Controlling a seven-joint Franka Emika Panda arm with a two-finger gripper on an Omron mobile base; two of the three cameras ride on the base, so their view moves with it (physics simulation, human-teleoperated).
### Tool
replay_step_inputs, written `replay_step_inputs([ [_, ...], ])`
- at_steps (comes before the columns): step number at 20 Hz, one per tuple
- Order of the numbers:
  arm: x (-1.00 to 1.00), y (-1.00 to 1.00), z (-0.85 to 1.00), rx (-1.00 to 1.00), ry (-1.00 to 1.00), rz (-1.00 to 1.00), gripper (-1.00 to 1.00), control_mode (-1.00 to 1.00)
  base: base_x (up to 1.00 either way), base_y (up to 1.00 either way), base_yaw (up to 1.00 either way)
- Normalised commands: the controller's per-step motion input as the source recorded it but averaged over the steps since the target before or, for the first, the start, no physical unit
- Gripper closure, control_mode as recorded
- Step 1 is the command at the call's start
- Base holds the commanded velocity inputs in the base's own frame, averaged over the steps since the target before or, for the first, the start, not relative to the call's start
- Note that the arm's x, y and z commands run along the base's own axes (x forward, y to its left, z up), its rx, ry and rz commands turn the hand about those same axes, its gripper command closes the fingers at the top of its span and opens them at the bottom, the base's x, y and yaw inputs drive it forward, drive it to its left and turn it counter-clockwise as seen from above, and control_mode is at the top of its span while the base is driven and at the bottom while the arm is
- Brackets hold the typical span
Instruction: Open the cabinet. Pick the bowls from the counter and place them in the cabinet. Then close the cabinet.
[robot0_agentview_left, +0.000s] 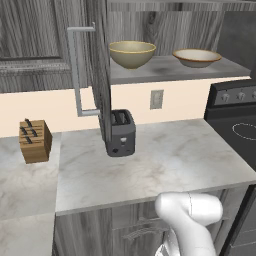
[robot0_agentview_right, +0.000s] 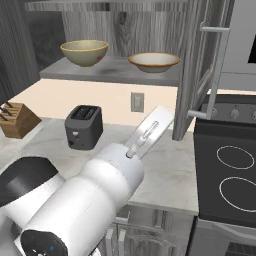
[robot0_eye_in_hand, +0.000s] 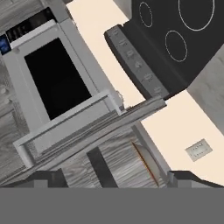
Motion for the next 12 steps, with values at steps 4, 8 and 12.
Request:
replay_step_inputs([
  [4, -0.06, -0.35, -0.18, -0.11, -0.10, 0.05, -1.00, -1.00, 0.00, 0.00, 0.00],
  [8, 0.09, -0.24, -0.41, -0.14, -0.22, 0.12, -1.00, -1.00, 0.00, 0.00, 0.00],
  [12, 0.09, -0.25, -0.43, -0.14, -0.23, 0.14, -1.00, -1.00, 0.00, 0.00, 0.00],
])
